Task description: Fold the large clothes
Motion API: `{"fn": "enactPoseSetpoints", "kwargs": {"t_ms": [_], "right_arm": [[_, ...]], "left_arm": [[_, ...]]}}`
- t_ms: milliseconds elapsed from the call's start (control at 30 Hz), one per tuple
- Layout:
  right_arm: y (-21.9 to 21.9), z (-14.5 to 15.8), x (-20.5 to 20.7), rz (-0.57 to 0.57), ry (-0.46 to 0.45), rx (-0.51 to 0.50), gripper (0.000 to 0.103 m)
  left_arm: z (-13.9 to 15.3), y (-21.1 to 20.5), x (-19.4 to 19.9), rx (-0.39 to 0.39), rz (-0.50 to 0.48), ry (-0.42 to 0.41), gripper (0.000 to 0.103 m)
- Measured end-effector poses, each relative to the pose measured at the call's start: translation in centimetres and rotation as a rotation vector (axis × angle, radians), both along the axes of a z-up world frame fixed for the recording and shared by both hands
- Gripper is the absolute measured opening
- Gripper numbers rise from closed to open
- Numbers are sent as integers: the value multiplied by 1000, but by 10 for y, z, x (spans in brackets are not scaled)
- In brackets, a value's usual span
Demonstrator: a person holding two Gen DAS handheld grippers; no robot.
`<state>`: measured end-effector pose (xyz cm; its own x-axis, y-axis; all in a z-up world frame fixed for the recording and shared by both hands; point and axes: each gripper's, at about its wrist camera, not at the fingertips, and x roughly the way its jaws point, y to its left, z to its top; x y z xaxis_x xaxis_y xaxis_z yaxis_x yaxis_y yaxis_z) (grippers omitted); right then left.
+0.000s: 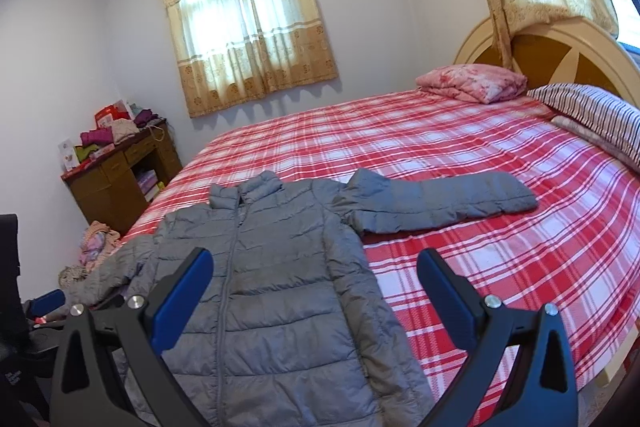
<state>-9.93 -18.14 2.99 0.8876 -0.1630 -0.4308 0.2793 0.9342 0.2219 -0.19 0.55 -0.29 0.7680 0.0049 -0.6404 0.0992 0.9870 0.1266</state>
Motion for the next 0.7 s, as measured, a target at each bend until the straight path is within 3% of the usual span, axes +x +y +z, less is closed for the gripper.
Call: {"fn": "enactPoseSetpoints", "kwargs": {"t_ms": [500, 700], "right_arm": [[-2, 3, 1, -40, 3, -46, 103], [7, 16, -8, -62, -23, -109, 103]], "left_arm": [[2, 6, 0, -11, 11, -7, 102], [24, 19, -16, -82, 3, -35, 102]]}}
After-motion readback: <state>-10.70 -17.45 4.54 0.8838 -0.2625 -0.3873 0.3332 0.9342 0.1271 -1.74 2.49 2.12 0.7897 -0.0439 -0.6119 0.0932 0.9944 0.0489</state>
